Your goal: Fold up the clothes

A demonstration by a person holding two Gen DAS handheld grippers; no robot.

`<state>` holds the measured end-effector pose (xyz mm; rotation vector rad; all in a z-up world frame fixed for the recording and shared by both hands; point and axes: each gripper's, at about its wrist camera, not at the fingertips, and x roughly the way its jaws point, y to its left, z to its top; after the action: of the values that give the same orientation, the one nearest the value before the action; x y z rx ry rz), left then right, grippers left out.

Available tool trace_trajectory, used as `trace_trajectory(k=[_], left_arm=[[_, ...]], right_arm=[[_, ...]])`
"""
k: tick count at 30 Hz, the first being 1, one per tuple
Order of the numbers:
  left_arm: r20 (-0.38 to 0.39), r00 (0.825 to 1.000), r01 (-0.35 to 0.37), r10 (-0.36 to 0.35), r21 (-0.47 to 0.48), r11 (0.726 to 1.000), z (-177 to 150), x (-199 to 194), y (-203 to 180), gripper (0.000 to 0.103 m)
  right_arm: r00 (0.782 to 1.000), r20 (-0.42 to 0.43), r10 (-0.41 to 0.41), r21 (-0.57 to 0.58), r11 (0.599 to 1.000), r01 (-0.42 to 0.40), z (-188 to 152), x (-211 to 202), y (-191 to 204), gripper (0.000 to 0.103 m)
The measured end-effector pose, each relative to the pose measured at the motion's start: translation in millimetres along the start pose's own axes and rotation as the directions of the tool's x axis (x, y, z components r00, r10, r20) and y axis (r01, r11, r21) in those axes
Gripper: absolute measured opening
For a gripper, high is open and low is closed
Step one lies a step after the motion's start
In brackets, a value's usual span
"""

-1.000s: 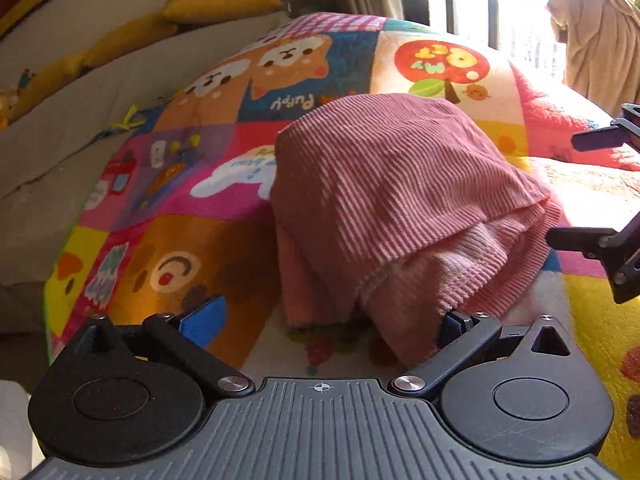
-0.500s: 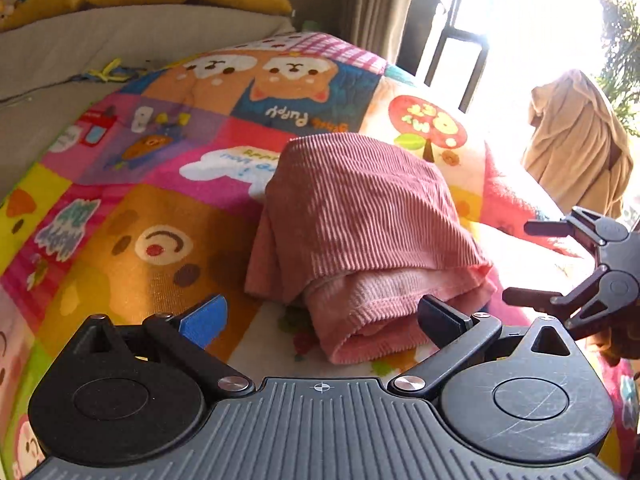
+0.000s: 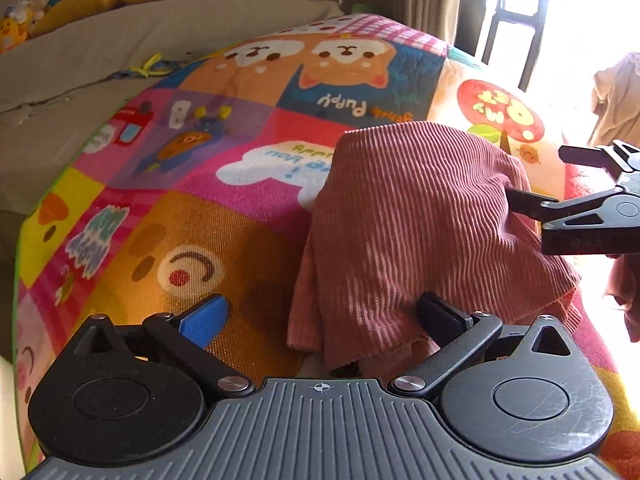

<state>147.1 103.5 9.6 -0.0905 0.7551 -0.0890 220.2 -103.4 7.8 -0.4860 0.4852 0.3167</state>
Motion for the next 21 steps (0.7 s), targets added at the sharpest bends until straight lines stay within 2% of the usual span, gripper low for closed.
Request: trace_trajectory(k=[2,4,8,14,17,21], left_arm=[[-0.002,1.000,0.015,-0.015,-0.009,1.000,0,2,1,0.103],[0.000,1.000,0.024,-0.024,-0.009,1.000,-1,4,-2,0.103],[0.002,1.000,0.020,-0.020,-0.011,1.000,-4,9,-8,0.103],[0.003,1.000,-0.007,0.007,-0.041,0.999,-22,-7,-18,0.103],[0.006,1.000,-0.026,0.026,-0.017,1.000,-40,-17,-34,0.103],[0.019,0.992,-0.128,0.126,0.086,0.988,-65,-28,-68,0.103]], right_arm=[[0.998,-0.037,-0.047,-0.068,0.997,0.044,2,28,9,0.103],[0.997,-0.019,-0.077,-0.094,0.993,0.075,2,43,13,0.103],[0.996,-0.030,-0.087,-0.093,0.992,0.084,5,48,11,0.103],[0.998,-0.051,-0.035,-0.016,0.999,0.034,-27,-2,2,0.103],[0.996,-0.079,-0.044,0.010,0.999,0.045,-43,-25,2,0.103],[0.990,-0.122,-0.069,0.041,0.996,0.075,-62,-52,3,0.103]])
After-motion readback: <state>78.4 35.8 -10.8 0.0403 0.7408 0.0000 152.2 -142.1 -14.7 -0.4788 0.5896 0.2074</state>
